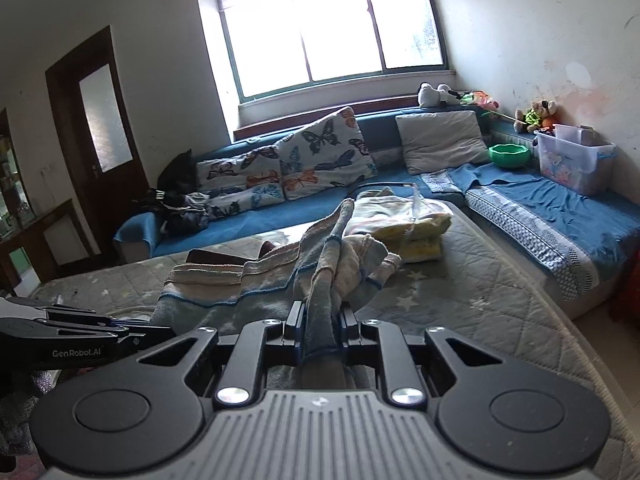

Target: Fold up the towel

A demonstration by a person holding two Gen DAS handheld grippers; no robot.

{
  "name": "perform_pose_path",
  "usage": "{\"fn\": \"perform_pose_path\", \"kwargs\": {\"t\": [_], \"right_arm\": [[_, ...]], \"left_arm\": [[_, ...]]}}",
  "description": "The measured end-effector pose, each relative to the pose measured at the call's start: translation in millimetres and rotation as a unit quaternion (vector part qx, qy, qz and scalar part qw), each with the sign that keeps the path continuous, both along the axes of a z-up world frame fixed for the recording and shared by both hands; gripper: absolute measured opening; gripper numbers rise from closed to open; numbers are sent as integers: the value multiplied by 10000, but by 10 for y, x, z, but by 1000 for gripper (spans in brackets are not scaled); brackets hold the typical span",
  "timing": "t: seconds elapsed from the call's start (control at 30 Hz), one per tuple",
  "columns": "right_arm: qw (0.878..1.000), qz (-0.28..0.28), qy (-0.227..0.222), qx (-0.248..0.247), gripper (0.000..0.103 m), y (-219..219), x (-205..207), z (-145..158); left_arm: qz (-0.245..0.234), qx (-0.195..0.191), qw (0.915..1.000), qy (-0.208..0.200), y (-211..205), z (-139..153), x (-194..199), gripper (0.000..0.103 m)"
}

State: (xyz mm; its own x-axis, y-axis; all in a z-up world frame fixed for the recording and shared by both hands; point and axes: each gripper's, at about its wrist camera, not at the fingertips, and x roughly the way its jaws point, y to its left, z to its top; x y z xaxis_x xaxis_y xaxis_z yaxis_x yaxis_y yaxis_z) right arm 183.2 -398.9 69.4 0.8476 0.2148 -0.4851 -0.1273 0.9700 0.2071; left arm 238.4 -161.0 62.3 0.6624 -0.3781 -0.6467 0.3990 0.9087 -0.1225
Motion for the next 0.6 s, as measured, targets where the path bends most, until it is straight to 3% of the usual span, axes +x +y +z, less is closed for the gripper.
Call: {"fn": "perform_pose_path", "kwargs": {"t": [0.6], "right_arm": [[9984, -179, 509, -158, 15, -118, 278, -427]], "left_arm": [[14, 192, 9989, 417, -240, -334, 209, 9]]}}
